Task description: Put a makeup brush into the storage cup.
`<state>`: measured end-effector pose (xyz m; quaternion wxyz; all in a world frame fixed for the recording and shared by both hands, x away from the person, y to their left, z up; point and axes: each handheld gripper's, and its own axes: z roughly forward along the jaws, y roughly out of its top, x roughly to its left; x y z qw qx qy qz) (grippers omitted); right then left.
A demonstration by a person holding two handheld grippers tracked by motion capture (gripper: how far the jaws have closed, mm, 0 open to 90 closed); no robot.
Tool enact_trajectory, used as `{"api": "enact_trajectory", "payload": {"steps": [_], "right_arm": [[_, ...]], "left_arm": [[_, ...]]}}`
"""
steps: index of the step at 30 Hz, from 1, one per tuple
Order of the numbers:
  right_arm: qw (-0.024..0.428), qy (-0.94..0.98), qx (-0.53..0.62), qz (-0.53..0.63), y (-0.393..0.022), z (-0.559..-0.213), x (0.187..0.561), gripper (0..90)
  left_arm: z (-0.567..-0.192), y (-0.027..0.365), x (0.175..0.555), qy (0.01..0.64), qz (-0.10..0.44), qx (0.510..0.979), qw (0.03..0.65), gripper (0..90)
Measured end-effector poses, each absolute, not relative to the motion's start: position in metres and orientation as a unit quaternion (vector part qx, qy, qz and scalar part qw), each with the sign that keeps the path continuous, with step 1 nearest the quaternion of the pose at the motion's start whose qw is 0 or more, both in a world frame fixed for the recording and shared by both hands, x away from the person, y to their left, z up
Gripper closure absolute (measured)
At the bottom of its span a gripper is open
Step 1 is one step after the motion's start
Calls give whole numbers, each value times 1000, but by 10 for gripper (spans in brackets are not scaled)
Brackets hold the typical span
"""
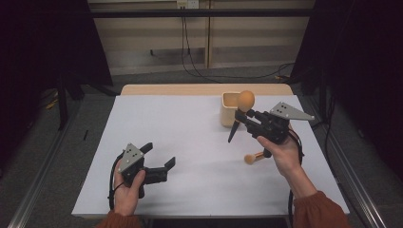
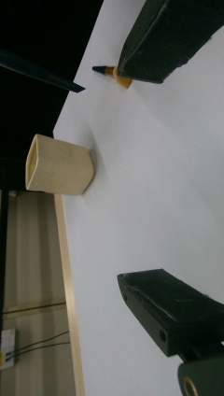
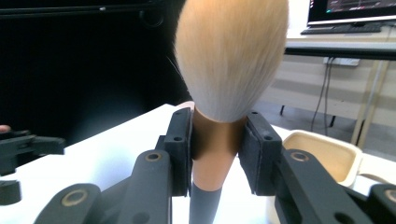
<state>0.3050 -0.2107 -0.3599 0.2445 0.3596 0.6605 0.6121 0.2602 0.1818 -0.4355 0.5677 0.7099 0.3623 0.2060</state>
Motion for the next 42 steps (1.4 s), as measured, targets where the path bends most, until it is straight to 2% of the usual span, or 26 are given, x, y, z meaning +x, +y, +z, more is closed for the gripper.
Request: {"api": "enact_trajectory", "payload": {"steps": [17,42], "right_arm": [[258,652,372,608,-218,-349,332,664],[288,637,391,599,-227,-311,381,664]], "left_arm": [[-450,220,243,374,219,699,570,20],[-451,232,238,377,248,693,562,31]]}}
